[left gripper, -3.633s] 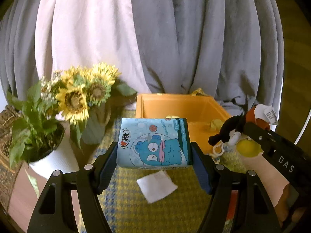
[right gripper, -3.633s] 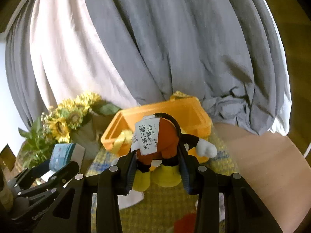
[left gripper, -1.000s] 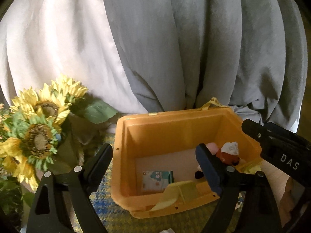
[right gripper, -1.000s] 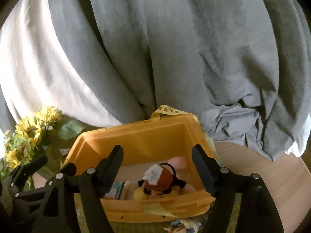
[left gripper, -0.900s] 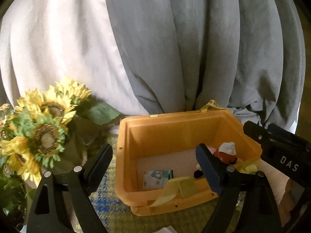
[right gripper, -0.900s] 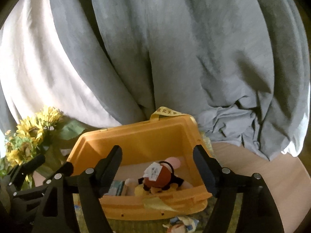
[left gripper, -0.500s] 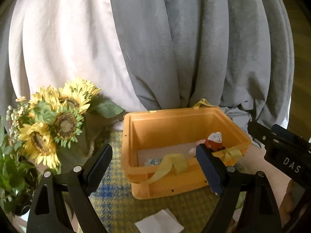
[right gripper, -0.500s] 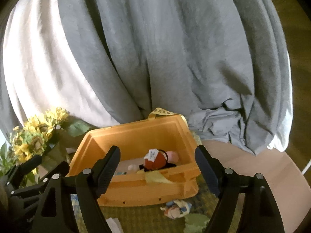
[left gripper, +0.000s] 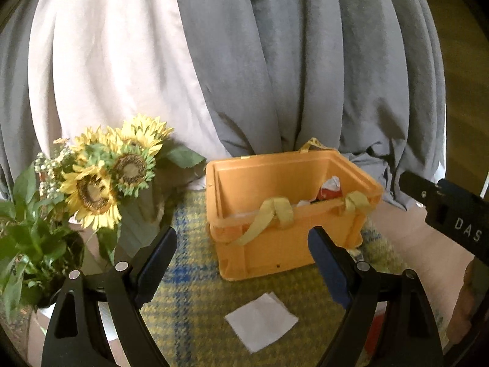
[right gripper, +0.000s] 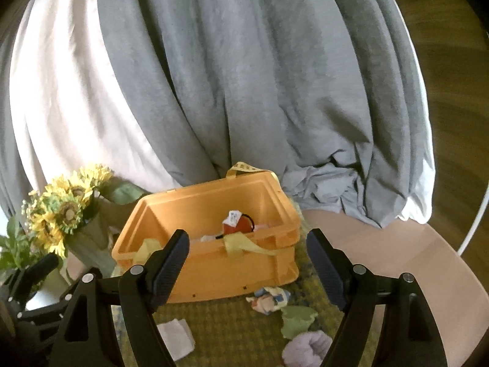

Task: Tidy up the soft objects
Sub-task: 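Withdraw both grippers from the crate toward the red pompom and lilac sock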

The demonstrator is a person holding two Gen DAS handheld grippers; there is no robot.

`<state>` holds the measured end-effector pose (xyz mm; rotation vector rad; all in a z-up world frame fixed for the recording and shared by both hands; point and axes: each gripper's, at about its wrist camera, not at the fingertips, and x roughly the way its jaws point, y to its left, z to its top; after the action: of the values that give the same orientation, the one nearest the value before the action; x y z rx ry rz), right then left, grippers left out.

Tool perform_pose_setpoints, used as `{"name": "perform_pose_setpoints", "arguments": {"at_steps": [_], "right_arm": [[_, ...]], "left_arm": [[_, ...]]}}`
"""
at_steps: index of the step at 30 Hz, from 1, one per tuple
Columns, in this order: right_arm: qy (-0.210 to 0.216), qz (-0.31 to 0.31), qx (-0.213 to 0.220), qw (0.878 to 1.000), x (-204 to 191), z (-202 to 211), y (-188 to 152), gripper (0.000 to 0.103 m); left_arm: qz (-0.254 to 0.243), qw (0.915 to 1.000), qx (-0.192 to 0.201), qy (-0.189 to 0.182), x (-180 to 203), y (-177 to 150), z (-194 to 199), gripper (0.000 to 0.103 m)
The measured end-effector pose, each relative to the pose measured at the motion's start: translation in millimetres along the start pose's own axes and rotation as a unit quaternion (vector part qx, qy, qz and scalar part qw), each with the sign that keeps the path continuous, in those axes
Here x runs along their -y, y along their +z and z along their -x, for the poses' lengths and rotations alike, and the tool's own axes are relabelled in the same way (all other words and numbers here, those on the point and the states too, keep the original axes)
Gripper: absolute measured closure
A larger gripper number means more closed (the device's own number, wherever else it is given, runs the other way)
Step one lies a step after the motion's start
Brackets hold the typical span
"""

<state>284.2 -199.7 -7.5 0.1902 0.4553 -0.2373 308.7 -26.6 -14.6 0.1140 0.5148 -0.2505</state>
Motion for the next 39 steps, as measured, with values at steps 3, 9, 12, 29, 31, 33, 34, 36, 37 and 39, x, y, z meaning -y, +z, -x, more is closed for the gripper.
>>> {"name": "perform_pose_setpoints", "arguments": {"at_steps": [3,9,12,29,31,33,34,36,37,39], "right_arm": [[-0.007,0.002,0.003,1.000,-1.7,9.7,-8.4,0.023],[-0.015,-0.010,-0.010,1.000,1.1,22.7,-27.6,0.023],[-0.016,-0.016,-0.022,1.000,3.1,26.9,-37.2,0.023],[-0.065,-0.057,-0.057,0.995,14.9,46.4,-86.4,0.023],[-0.070,-0.060,-0.064,0.994,14.8,45.8,-91.4,0.023],[-0.076,-0.063,-0.072,0.993,14.9,45.0,-97.7,0.023],[-0.079,-0.064,-0.076,0.992,14.9,44.6,-100.4,0.023],[-0.087,-0.070,-0.084,0.990,15.7,43.2,-106.4,0.023],[-0.092,-0.073,-0.086,0.989,15.9,42.7,-108.8,0.023],[-0.099,-0.078,-0.089,0.988,15.5,41.3,-113.2,0.023]], "left_arm": [[-0.004,1.0000,-0.002,-0.002,-0.1,-7.9,7.5,0.015],[-0.014,0.9998,-0.010,-0.010,2.4,-23.6,19.0,0.015],[-0.019,0.9993,-0.021,-0.024,4.9,-30.7,21.4,0.015],[-0.064,0.9946,-0.057,-0.059,12.5,-66.5,13.0,0.015],[-0.066,0.9939,-0.064,-0.062,12.6,-70.8,9.4,0.015],[-0.068,0.9927,-0.074,-0.067,12.6,-76.4,3.6,0.016],[-0.068,0.9922,-0.077,-0.069,12.2,-79.0,1.2,0.016],[-0.069,0.9915,-0.083,-0.073,11.5,-83.1,-2.9,0.017],[-0.069,0.9912,-0.085,-0.075,11.0,-84.5,-4.4,0.019],[-0.069,0.9903,-0.092,-0.078,9.7,-88.4,-9.6,0.020]]}}
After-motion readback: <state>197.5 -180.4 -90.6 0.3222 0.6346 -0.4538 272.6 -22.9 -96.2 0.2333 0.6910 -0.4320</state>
